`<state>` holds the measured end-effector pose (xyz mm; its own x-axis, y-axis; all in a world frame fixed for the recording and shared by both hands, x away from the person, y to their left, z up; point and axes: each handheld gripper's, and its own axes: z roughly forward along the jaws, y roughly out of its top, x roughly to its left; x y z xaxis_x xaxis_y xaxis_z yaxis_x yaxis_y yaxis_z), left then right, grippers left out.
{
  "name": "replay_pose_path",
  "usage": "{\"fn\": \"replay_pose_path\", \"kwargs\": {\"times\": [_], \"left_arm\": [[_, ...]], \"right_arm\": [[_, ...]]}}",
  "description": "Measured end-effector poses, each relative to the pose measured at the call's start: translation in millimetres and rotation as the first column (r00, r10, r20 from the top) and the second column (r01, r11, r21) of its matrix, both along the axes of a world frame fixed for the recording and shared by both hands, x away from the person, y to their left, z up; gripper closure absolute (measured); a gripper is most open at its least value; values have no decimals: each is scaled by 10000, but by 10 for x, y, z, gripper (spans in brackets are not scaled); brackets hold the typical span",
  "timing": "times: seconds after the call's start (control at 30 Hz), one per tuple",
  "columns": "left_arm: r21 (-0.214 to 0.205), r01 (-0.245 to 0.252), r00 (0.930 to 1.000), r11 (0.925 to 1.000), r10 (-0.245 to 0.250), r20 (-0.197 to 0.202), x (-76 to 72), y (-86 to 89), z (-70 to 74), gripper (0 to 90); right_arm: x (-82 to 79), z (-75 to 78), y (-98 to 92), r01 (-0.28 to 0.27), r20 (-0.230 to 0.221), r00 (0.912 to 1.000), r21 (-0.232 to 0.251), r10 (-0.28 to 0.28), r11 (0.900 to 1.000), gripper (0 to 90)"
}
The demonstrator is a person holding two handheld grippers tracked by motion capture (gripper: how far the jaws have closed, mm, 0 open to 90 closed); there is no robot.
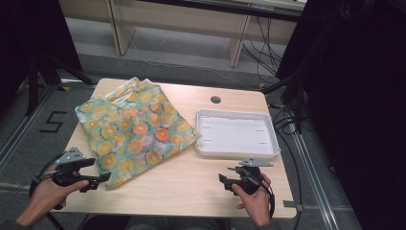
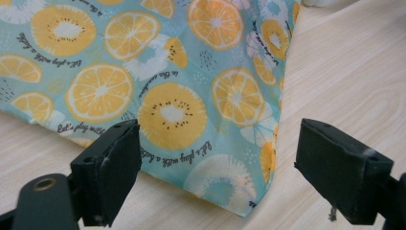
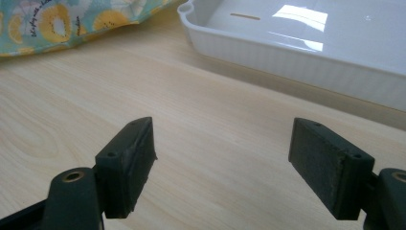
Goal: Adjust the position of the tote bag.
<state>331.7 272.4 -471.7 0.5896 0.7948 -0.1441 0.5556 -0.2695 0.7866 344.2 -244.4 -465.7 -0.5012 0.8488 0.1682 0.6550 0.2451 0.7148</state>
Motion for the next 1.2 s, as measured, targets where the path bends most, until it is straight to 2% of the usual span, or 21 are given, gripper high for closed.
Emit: {"fn": "replay_pose_path", "kwargs": {"times": [0.03,0.1,0.13,0.17,0.23,0.43,0.47,0.5,0.53,0.6,0.8,0.87,0.9,0.93,0.97,1.0,1.03,1.1,1.13,1.17,1.2], "left_arm": [[0,0,10000,10000,0,0,0,0,0,154],[441,290,9995,9986,-294,70,2,26,11,156],[441,290,9995,9986,-294,70,2,26,11,159],[-84,-35,9998,10000,37,186,-4,-17,-11,159],[28,79,10000,10000,-79,-31,-10,-13,-10,159],[219,355,9994,9991,-356,54,-10,-15,-8,159],[459,501,9987,9977,-502,19,-14,-3,7,159],[28,246,9995,9997,-247,188,-35,-55,5,159],[354,503,9987,9981,-507,91,-38,-47,28,160],[377,581,9981,9976,-588,189,-40,-62,22,166],[1060,964,9951,9897,-979,94,-12,-181,-43,167],[1519,971,9952,9836,-975,-48,75,-250,-96,167],[1519,971,9952,9836,-975,-48,75,-250,-96,167],[2298,979,9949,9683,-1006,0,164,-237,-95,177],[2298,979,9949,9683,-1006,0,164,-237,-95,192],[2510,653,9971,9658,-727,202,281,-177,-85,190],[2159,374,9988,9757,-434,231,337,-155,-107,182],[2104,291,9994,9772,-325,129,392,-129,-127,178],[2504,576,9983,9664,-536,-227,473,-106,-163,193],[2504,576,9983,9664,-536,-227,473,-106,-163,219],[2406,739,9967,9678,-633,-515,501,-153,-200,239]], "right_arm": [[0,0,0,0,0,10000,0,0,10000,242],[-8,1,5,134,-25,9999,-260,-135,9996,230],[-13,4,9,150,-77,9999,-253,-152,9996,227],[-12,2,12,96,-95,9999,-257,-98,9996,219],[-5,-13,18,-52,-30,10000,-178,52,9998,203],[-3,-9,31,-209,5,9998,-294,209,9994,196],[-11,1,34,-219,-52,9997,-281,218,9994,196],[-10,6,41,-273,-49,9996,-126,273,9995,200],[-5,2,42,-331,29,9994,-146,332,9993,200],[-7,4,51,-344,-74,9994,-221,343,9992,202],[-13,3,74,-404,-69,9992,-299,403,9987,210],[-1,-9,81,-713,-249,9972,-185,708,9973,216],[-1,-9,81,-713,-249,9972,-185,708,9973,216],[-13,-13,90,-657,-243,9976,-435,647,9969,220],[-17,-15,97,-674,-215,9976,-425,665,9968,224],[-10,-16,103,-700,-147,9975,-388,695,9968,227],[-15,-15,112,-723,-417,9966,-312,709,9969,227],[-22,-14,121,-612,-479,9971,-384,594,9974,227],[-22,-12,123,-671,-413,9970,-409,654,9969,230],[-22,-12,123,-671,-413,9970,-409,654,9969,230],[-8,-17,117,-830,-275,9963,-454,818,9955,230]]}}
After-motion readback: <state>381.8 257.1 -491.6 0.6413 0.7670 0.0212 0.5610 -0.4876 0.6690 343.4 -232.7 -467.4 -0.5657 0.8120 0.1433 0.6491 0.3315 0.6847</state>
